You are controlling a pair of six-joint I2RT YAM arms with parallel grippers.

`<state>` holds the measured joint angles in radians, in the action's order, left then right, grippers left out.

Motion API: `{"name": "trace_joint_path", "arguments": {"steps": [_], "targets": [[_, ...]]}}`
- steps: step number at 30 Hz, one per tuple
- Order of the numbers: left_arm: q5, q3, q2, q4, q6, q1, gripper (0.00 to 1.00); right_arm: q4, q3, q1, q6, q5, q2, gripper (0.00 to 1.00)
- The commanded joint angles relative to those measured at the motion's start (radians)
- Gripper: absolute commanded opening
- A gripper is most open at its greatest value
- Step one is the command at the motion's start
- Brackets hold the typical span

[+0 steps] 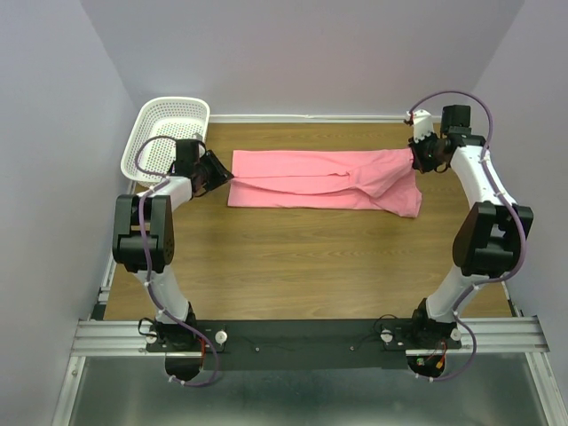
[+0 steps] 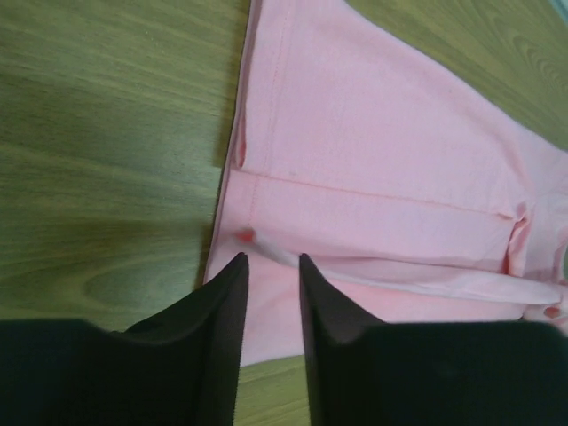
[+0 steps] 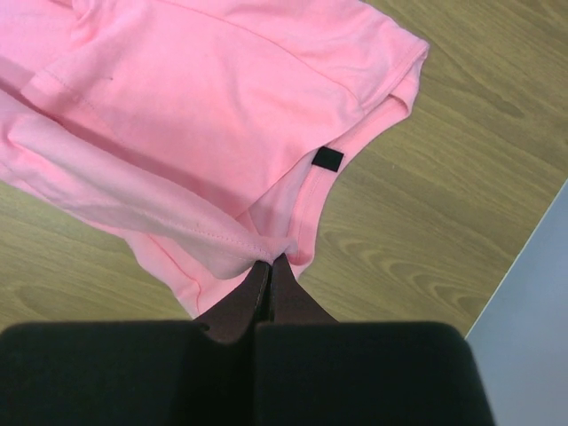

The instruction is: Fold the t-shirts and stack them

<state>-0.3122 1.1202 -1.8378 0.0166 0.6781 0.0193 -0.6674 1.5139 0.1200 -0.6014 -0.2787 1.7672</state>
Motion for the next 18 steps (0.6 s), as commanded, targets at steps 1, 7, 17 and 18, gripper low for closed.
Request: {"name": "trace_joint_path", "arguments": {"steps": [1, 7, 17, 18], "targets": [[-0.005, 0.017, 0.034, 0.017, -0.029, 0.002, 0.43, 0.015, 0.054, 0.007, 0.022, -0.022, 0.032, 0.01], [0.019, -0.014, 0.208, 0.032, -0.083, 0.002, 0.53, 0.015, 0.078, 0.009, 0.032, -0.030, 0.069, 0.00], [-0.033, -0.314, 0.514, 0.077, -0.117, 0.002, 0.53, 0.014, 0.140, 0.007, 0.055, -0.024, 0.146, 0.01], [-0.036, -0.338, 0.537, 0.078, -0.117, 0.002, 0.53, 0.015, 0.147, 0.007, 0.057, -0.020, 0.152, 0.00]]}}
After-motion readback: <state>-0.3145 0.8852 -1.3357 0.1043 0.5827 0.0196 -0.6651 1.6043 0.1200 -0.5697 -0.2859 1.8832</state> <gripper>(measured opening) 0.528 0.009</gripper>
